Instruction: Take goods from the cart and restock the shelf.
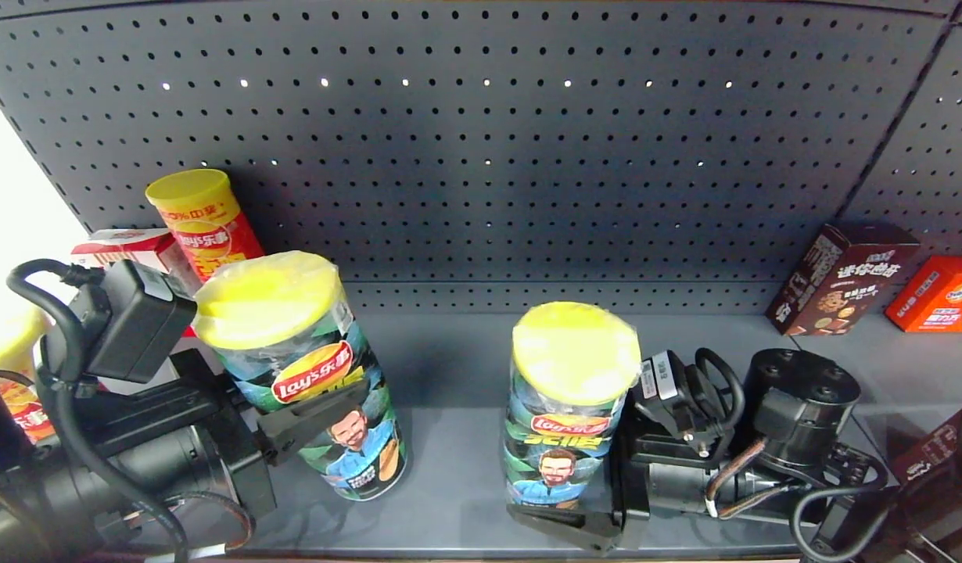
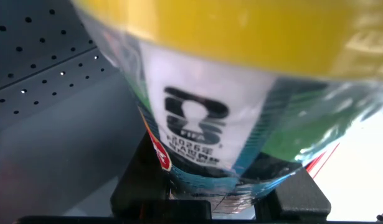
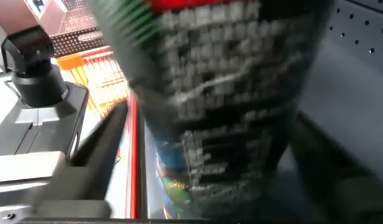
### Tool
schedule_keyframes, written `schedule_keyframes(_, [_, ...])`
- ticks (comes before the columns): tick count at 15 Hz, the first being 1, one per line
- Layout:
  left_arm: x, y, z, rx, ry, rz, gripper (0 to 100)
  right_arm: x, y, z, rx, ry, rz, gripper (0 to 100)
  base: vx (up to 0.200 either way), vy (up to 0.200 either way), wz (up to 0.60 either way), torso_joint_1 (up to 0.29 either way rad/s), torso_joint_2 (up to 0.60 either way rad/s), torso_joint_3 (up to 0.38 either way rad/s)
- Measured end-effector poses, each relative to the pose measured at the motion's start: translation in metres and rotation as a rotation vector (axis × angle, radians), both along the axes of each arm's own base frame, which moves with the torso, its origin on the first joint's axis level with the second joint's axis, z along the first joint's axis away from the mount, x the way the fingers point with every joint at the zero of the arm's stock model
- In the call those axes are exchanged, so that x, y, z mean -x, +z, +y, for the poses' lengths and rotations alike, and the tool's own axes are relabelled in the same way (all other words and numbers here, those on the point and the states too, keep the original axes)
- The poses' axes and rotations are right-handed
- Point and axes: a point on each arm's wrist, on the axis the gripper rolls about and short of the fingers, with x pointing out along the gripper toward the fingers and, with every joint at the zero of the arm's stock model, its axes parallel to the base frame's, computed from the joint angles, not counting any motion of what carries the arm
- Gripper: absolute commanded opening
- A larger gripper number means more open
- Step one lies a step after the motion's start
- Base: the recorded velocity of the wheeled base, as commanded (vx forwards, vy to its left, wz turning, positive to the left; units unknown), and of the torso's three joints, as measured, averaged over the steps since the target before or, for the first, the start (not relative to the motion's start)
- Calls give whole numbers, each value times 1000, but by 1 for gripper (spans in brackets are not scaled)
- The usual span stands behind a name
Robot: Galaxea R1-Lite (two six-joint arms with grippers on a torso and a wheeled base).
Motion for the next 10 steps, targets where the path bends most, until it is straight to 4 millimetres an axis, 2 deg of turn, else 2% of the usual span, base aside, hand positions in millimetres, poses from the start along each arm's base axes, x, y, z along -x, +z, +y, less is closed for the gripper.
schedule_keyframes(5, [0,3,0,6,1,-9,0,10,13,-15,-19,-18,-24,100,0,0,0,0,0,0])
schedule_keyframes(10, [0,5,-1,8,-5,-16,0,32,45,-46,-79,-65,-103,100,0,0,0,0,0,0])
